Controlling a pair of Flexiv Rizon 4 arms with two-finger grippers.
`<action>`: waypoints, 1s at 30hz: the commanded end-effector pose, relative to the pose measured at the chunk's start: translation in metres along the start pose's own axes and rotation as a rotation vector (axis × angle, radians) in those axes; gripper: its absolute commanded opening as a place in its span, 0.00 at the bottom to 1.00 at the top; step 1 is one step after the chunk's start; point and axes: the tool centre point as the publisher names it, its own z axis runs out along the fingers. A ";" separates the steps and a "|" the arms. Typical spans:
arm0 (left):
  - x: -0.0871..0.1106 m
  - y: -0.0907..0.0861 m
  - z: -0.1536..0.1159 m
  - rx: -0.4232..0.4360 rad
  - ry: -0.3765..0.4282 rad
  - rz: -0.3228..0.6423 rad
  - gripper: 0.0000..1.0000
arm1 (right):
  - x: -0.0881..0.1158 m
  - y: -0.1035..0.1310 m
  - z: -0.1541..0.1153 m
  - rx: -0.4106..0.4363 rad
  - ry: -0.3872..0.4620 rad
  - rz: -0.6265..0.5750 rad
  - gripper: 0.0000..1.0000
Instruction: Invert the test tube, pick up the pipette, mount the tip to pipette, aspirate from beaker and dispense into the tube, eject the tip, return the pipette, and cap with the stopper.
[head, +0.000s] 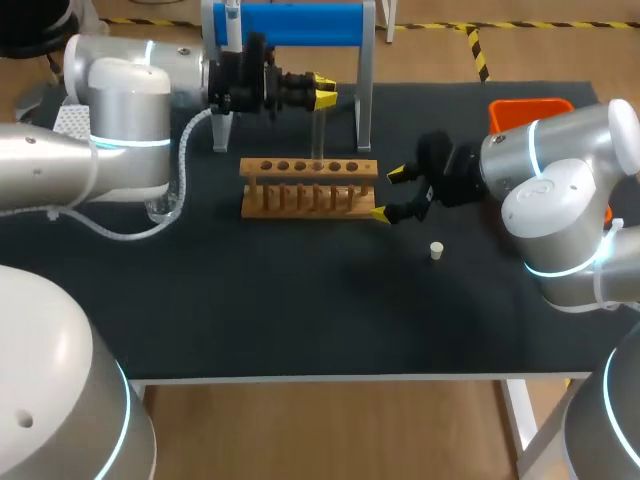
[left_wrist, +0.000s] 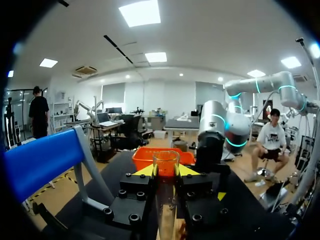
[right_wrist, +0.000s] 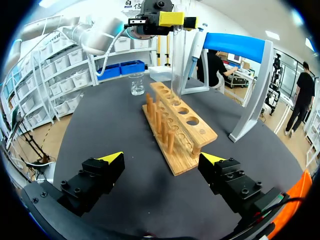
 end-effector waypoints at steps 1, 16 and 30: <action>0.002 0.009 0.000 0.064 -0.019 0.018 0.00 | 0.000 0.000 -0.001 0.000 0.001 0.000 1.00; -0.002 0.018 0.000 0.089 -0.030 0.016 0.00 | 0.000 0.000 -0.001 0.000 0.001 0.000 1.00; -0.008 0.026 0.001 0.092 -0.031 0.014 0.00 | 0.000 0.000 -0.001 0.000 0.001 0.000 1.00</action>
